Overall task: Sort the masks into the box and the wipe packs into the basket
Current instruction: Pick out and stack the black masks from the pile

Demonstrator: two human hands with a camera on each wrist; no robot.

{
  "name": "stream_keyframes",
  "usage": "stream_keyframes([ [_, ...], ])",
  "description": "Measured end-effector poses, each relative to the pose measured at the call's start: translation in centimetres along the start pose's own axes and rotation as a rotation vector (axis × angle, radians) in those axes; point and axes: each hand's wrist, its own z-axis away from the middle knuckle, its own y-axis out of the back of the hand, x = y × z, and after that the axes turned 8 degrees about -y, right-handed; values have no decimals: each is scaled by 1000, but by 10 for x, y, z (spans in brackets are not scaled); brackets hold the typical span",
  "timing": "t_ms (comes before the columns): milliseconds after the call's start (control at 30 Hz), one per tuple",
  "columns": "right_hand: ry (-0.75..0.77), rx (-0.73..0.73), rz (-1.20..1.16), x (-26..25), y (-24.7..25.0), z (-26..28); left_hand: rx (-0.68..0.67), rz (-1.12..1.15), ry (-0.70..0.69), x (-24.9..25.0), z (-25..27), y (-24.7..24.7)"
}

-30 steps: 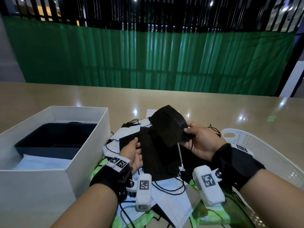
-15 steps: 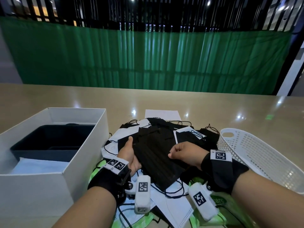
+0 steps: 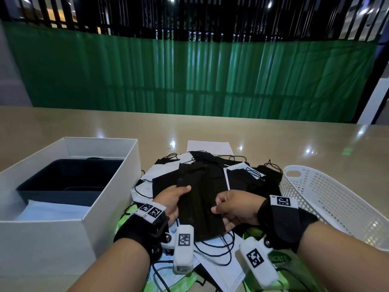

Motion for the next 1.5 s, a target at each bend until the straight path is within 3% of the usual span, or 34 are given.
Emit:
stream_keyframes([
  [133,18,56,40,-5,2,-3,61,-18,-41,-2,-2,1],
  [267,122,453,101,-6,24,-15,155,224,29,-2,-7,11],
  [333,89,538,163,-2,33,-20,177,327,28,-1,-8,17],
  [467,21,496,179,1,38,-25,156,460,-13,4,-1,21],
  [700,60,537,201,-12,37,-24,130,428,-45,5,4,17],
  [1067,-1,359,259,-14,24,-32,136,418,-42,1,-3,20],
  [1167,81,438,235,-17,27,-32,127,445,-36,-1,-6,21],
  [1333,195,713,-21,-18,63,-18,83,525,-97,-2,-9,20],
  [1500,247,927,39,-19,93,7,65,484,-100,-3,-9,18],
])
